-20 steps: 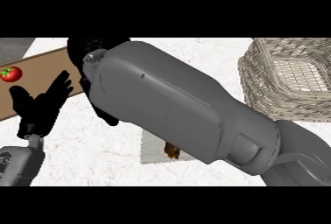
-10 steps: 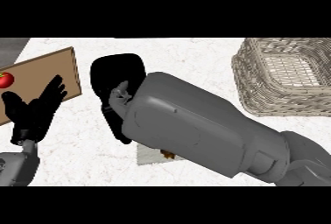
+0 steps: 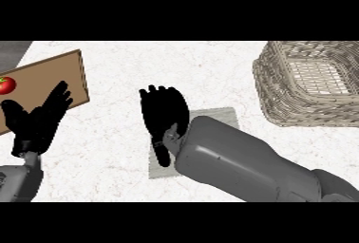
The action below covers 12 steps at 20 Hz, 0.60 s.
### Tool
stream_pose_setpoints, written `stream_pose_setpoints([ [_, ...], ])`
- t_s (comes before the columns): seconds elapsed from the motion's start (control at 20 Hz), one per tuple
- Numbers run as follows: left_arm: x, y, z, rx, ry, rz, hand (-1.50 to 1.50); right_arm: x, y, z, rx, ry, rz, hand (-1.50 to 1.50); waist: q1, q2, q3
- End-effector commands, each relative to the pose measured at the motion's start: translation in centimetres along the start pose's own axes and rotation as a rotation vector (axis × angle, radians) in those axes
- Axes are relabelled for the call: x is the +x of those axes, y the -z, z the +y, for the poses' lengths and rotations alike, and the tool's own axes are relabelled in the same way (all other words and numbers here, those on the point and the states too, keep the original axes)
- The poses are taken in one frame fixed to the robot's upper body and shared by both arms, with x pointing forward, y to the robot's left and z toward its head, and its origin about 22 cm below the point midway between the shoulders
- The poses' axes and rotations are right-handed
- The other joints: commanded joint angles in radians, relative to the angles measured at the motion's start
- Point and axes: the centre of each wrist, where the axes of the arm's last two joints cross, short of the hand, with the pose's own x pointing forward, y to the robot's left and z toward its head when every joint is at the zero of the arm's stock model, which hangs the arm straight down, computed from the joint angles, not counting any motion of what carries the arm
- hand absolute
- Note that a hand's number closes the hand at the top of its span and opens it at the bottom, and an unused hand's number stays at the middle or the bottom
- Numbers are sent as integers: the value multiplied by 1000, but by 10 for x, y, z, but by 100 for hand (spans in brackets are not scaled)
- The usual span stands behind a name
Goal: Pick the sweet potato from the placemat and place it in the basket
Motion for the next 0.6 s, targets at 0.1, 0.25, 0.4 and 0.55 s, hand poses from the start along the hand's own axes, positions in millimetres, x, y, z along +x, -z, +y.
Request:
stream_pose_setpoints([
  [0.1,8,-2,-13,-27,-1,-13,0,-22,27,42,-74,126,39,-150,15,5,0],
  [0.25,3,-5,5,-4,-3,2,0,-15,23,77,-29,73,85,-150,13,2,0],
  [0.4,14,-9,-10,-5,-1,0,0,-28,28,73,18,35,119,-150,13,1,0],
  [0.55,-3,-3,4,-20,10,3,0,-27,39,75,76,22,145,-150,11,4,-1],
])
